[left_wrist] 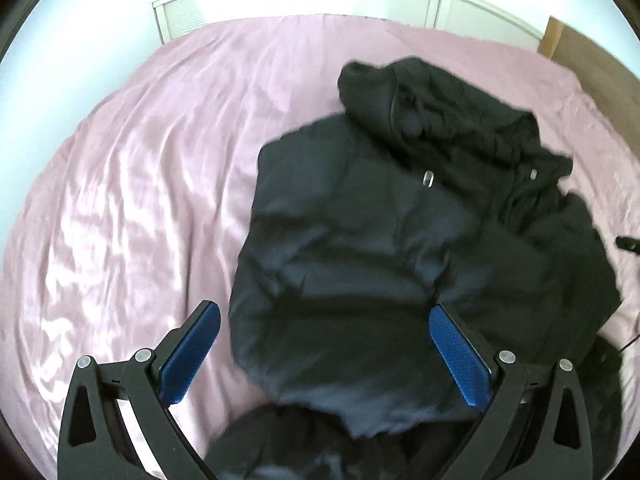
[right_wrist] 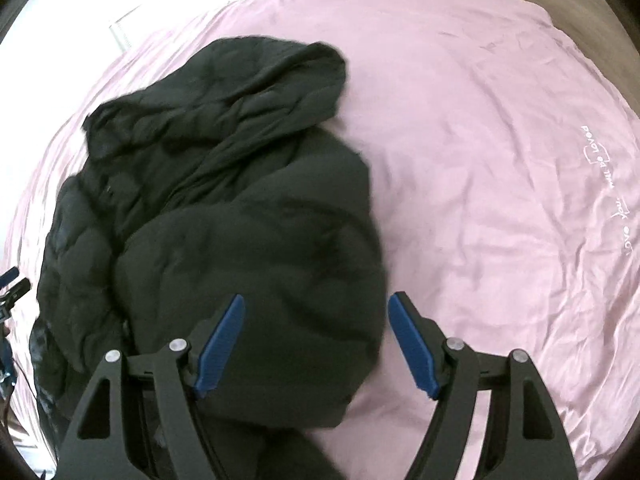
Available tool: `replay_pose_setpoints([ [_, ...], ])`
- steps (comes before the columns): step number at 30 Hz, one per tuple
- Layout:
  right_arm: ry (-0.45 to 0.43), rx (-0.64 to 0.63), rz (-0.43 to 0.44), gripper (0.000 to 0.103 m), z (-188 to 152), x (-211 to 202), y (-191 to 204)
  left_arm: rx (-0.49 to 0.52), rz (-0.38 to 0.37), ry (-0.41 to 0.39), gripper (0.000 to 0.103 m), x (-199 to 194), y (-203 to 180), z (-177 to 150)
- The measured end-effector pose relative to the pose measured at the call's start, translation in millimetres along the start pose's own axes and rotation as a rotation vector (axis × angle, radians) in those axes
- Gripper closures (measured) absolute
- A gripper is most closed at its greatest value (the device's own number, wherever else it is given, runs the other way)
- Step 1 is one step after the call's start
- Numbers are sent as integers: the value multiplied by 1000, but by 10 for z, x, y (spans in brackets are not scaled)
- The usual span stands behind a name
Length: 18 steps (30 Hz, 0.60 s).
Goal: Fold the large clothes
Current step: 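Lift both grippers and move them to the hood end of the coat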
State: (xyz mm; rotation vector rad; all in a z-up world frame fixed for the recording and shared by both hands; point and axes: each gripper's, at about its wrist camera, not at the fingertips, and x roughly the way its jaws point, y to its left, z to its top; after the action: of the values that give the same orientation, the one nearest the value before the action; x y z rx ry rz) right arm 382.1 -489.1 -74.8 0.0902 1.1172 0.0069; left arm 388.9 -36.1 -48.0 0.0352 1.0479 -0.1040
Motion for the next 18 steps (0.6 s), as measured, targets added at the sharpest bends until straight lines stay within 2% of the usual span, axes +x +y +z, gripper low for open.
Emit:
replay_pose_setpoints([
  [7, -67, -2, 8, 28, 632, 161, -151, -84, -121, -33, 1, 378, 62, 951],
  [10, -105, -10, 16, 18, 1004, 290, -193, -118, -156, -38, 1, 666, 56, 1395],
  [13, -134, 10, 47, 15, 1302, 425, -247, -206, -211, -30, 1, 999, 129, 1824],
  [18, -155, 100, 149, 10, 1821, 757, -413, -363, -323, 8, 1, 1448, 261, 2267],
])
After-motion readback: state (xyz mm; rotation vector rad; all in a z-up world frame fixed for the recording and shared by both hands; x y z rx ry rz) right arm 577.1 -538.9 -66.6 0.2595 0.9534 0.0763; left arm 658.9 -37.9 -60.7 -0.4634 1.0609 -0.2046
